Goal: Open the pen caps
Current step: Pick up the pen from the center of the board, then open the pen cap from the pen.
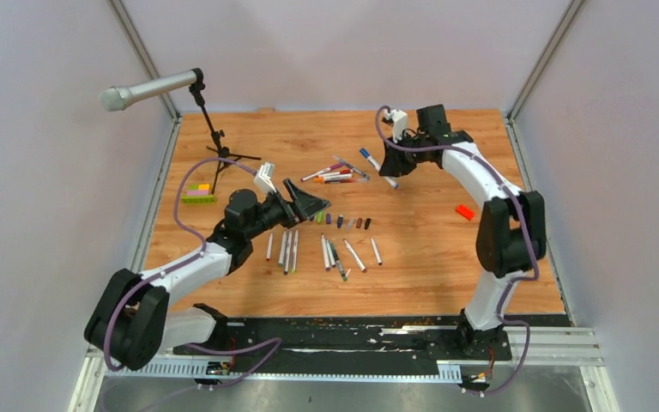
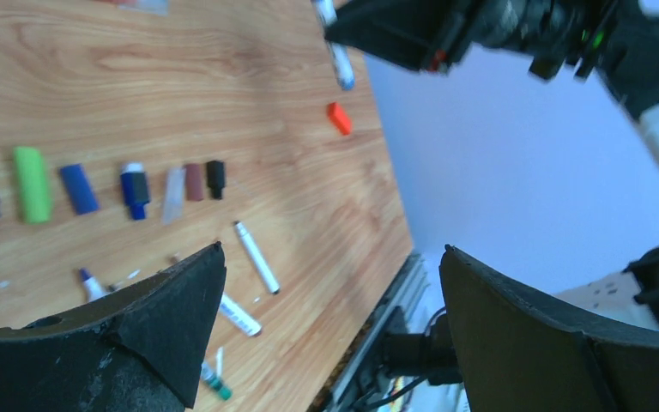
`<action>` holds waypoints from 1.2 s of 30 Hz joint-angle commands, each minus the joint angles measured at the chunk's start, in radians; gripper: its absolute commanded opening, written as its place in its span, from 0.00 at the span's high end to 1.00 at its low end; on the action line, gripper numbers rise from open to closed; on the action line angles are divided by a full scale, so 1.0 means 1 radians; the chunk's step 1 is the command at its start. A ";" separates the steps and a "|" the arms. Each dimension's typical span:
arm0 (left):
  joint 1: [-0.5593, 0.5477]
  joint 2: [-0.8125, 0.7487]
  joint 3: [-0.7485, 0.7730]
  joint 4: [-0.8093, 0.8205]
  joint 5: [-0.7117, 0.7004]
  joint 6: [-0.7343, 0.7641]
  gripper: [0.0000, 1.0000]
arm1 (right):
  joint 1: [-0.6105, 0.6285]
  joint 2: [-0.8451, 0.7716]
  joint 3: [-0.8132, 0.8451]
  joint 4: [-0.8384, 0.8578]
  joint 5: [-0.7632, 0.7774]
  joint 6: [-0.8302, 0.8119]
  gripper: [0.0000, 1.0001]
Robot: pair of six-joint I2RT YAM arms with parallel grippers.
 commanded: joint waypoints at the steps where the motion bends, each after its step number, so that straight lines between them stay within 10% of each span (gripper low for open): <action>1: -0.015 0.079 0.015 0.342 0.031 -0.173 0.00 | -0.044 -0.181 -0.182 0.093 -0.402 0.084 1.00; 10: -0.167 0.230 0.173 0.310 -0.184 -0.113 0.00 | -0.120 -0.441 -0.569 0.315 -0.734 0.215 1.00; 36: -0.237 0.433 0.356 0.266 -0.243 -0.112 0.34 | -0.125 -0.396 -0.616 0.434 -0.830 0.328 1.00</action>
